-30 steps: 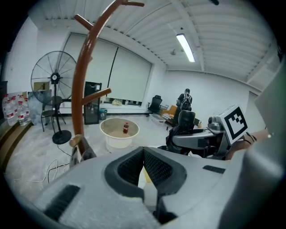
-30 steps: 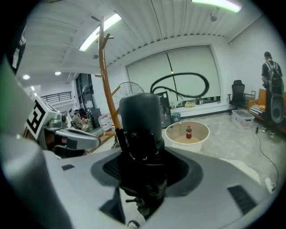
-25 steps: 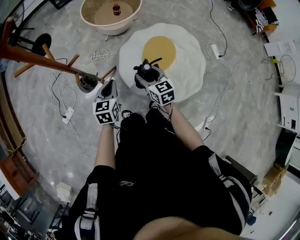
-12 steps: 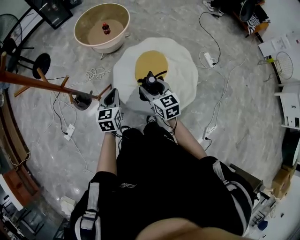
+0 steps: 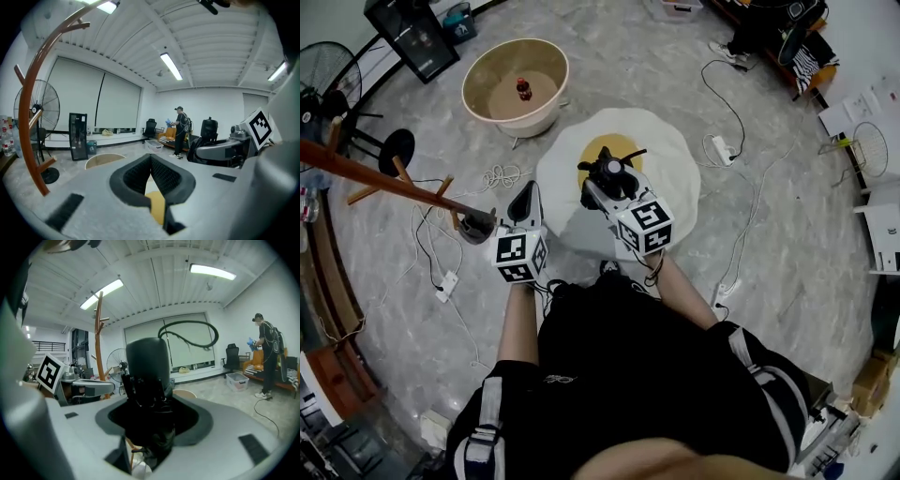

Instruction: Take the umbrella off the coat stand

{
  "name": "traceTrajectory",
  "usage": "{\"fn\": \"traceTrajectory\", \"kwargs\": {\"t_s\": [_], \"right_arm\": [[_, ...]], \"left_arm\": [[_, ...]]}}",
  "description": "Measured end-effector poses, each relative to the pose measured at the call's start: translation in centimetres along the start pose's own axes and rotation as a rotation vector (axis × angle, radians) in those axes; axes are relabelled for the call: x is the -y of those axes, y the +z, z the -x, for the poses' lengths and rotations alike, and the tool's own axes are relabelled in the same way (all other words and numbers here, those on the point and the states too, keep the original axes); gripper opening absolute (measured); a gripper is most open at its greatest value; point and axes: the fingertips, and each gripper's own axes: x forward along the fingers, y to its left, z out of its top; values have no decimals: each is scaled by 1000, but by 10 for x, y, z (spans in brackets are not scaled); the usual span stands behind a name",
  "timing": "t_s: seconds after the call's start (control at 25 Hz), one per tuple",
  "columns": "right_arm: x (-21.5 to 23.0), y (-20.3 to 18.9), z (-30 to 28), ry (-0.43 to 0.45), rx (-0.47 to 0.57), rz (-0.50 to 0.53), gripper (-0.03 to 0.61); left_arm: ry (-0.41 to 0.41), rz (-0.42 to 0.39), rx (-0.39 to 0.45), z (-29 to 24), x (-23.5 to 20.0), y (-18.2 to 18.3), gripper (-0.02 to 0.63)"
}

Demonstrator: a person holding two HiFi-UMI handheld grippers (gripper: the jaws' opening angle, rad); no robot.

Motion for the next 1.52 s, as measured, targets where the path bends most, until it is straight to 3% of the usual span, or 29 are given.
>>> {"fn": "traceTrajectory", "kwargs": {"t_s": [0.52,0.8,1.52], "right_arm": [[-16,75,-1,36,96,57,235],[-27,79,-4,54,92,68,235],[-35,76,2,29,99,103,232]], "left_arm": [[104,-109,165,34,-24,82,-2],[125,-80,170,42,-34,78,-2],[89,-87,160,42,-27,70,-2]]}}
